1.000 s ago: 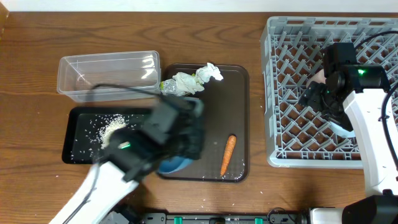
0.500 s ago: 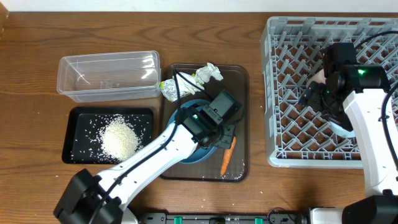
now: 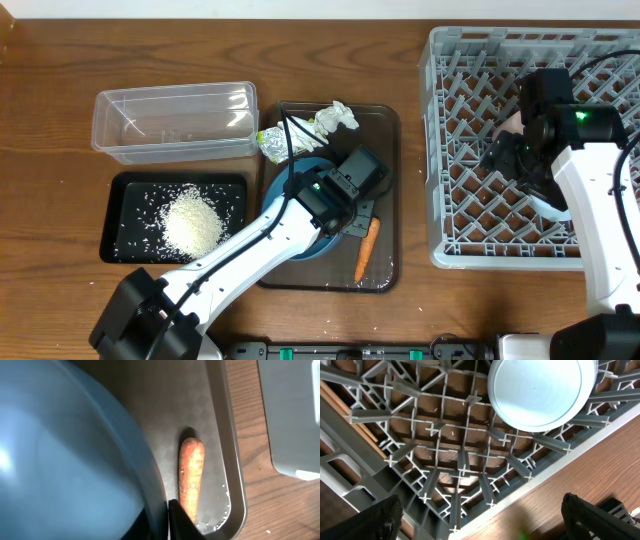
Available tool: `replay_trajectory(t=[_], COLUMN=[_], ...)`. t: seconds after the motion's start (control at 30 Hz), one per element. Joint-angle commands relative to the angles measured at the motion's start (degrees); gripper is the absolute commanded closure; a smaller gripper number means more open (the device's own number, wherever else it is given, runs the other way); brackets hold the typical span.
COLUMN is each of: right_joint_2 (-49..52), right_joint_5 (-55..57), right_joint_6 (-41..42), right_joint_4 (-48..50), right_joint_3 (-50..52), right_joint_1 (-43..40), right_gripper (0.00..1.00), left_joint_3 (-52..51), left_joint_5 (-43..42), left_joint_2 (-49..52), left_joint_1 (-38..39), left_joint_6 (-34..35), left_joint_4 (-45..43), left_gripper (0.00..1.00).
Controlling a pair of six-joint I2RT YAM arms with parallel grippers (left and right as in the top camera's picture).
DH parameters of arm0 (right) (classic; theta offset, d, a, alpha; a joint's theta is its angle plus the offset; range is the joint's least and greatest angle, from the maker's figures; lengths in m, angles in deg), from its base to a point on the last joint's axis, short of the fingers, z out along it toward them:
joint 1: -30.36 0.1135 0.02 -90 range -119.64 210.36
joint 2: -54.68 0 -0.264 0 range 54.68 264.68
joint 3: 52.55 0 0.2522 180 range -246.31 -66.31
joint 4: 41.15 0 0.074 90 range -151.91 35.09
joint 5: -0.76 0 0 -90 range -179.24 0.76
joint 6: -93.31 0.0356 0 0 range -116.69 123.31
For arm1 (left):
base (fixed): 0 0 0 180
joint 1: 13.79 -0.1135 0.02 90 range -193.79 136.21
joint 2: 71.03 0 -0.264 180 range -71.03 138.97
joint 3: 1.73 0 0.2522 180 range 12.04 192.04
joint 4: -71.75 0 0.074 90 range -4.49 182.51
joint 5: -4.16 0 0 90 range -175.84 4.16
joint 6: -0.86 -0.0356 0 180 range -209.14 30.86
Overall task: Sort waste into correct bins and load items into the dishwasher rack
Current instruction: 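Move the left gripper to the carrot and grasp it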
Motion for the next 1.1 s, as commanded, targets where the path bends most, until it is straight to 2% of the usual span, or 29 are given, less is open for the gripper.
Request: replay_trajectory(t=[0.0,0.23,0.33,0.47,0.5,0.6,0.67,1.07], right_joint_2=[-0.2,-0.2,-0.2,-0.2,-0.2,-0.2,-0.2,-0.2], right_joint_5=[0.6,0.6,0.6,0.6,0.6,0.6,0.6,0.6], right_joint_6=[-0.3,-0.3,-0.2,-0.3,-0.3,-0.3,-0.3,-0.3], right_joint_4=[0.0,0.0,0.0,0.0,0.0,0.0,0.0,0.0], right_joint_3=[-0.7,-0.7,-0.7,-0.7,-0.7,-0.7,-0.7,-0.7], right_joint_1=[-0.3,-0.3,-0.3,-0.3,-0.3,-0.3,-0.3,-0.3], right_gripper=[0.01,0.01,0.01,0.01,0.01,0.01,0.01,0.01], left_joint_3=[0.5,0.6,1.4,2.4,2.4,2.4,2.4,2.4], left_joint_5=[1.5,0.5,-3.4,-10.4,-11.3,-10.1,-8.8,-7.5], left_joint_2=[1.2,2.8,1.9,0.5,0.3,0.7,1.6,11.2], left_joint_1=[0.1,0.1,0.1,0.2,0.4,1.9,3.3,8.2], left_joint_6=[-0.2,0.3,0.5,1.1,1.4,0.9,0.7,0.6], left_joint_4=[-0.5,-1.8,-1.6,-1.8,-1.9,-1.4,-1.4,-3.0], left_gripper=[0.87,0.87,0.83,0.83,0.78,0.68,0.65,0.64])
